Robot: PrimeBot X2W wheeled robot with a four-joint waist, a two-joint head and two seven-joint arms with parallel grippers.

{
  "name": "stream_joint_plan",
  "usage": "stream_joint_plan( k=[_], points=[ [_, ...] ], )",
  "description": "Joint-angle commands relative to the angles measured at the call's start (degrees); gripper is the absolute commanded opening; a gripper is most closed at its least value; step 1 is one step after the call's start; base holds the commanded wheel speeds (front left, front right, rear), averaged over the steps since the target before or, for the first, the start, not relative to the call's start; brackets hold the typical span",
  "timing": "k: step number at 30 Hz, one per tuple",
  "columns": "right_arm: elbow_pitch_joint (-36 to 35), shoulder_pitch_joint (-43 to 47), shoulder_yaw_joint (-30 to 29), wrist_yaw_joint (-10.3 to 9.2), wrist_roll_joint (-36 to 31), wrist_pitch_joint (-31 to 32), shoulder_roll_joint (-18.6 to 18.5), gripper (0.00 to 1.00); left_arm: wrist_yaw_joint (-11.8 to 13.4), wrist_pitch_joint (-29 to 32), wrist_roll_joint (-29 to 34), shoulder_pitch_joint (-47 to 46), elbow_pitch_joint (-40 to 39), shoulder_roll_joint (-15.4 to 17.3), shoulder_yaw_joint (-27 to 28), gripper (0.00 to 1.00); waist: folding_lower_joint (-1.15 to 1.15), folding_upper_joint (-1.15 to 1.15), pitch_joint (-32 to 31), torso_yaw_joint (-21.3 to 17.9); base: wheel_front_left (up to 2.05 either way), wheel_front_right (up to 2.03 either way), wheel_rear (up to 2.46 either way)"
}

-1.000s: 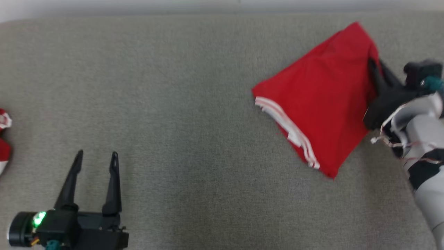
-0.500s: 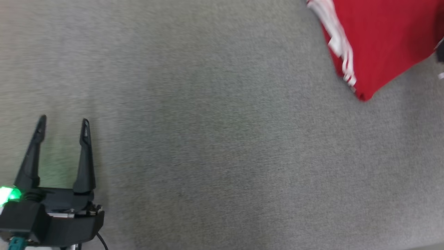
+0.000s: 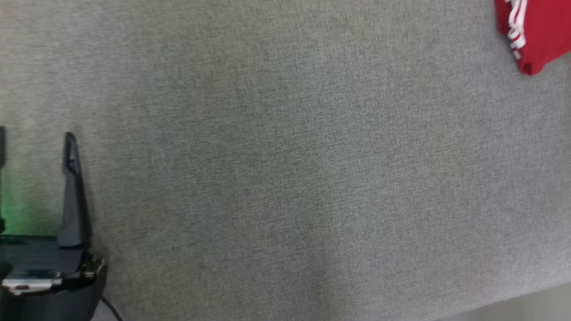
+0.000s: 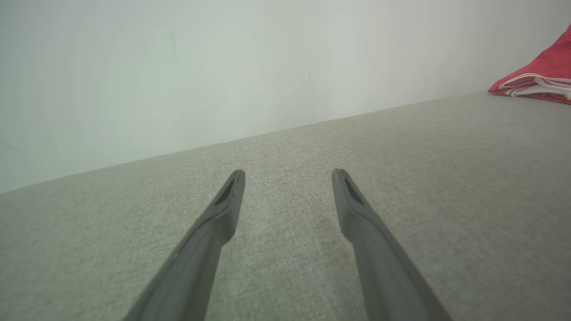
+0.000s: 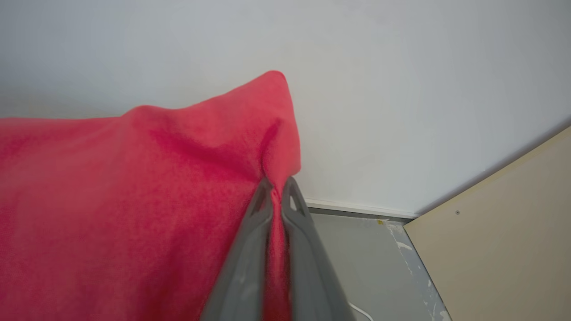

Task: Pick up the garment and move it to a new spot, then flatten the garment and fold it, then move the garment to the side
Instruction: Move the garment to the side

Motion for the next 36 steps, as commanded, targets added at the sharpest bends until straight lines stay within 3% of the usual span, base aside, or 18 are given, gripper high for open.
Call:
stream_joint_plan(
  k=[1,9,10,11,22,32,36],
  points=[
    [-0.67,-0.65,-0.67,-0.17,-0.2,0.38,-0.65,0.0,0.38,-0.06,0.45,-0.27,0.66,0.3,0.42,1.0,0.0,0.0,1.64,-1.31,0.0,0.0,0.0],
    [-2.6,0.39,-3.89,-0.17,-1.49,3.99,-0.38,0.0,0.83,0.12,0.04,-0.34,0.96,0.83,1.15,1.0,0.0,0.0,3.16,-1.86,0.0,0.0,0.0],
    [-3.19,0.52,-4.43,-0.17,-1.85,3.78,-0.23,0.24,0.83,0.16,0.02,-0.55,1.15,0.84,1.04,1.0,0.0,0.0,3.19,-1.83,0.0,0.0,0.0],
    [-3.45,0.99,-5.65,-0.17,-3.08,3.63,0.03,1.0,0.86,0.16,-0.04,-1.15,1.63,0.8,0.79,1.0,0.0,0.0,2.89,-1.6,0.0,0.0,0.0],
    [-8.79,5.15,-8.15,-0.17,-6.69,0.2,4.75,1.0,1.87,0.07,-1.22,1.83,4.91,-1.76,0.36,1.0,0.0,0.0,-7.89,0.97,0.0,0.0,0.0],
    [-15.2,16.15,-3.79,-0.17,-4.78,-2.8,11.84,1.0,2.74,-0.09,-2.73,10.1,9.58,-4.98,2.32,1.0,0.0,0.0,-23.8,4.45,0.0,0.0,0.0],
    [-16.18,20.45,-3.59,-0.17,-3.87,-4.03,13.57,1.0,2.78,-0.1,-2.9,12.27,10.3,-5.67,2.58,1.0,0.0,0.0,-27.16,5.55,0.0,0.0,0.0]
  ],
)
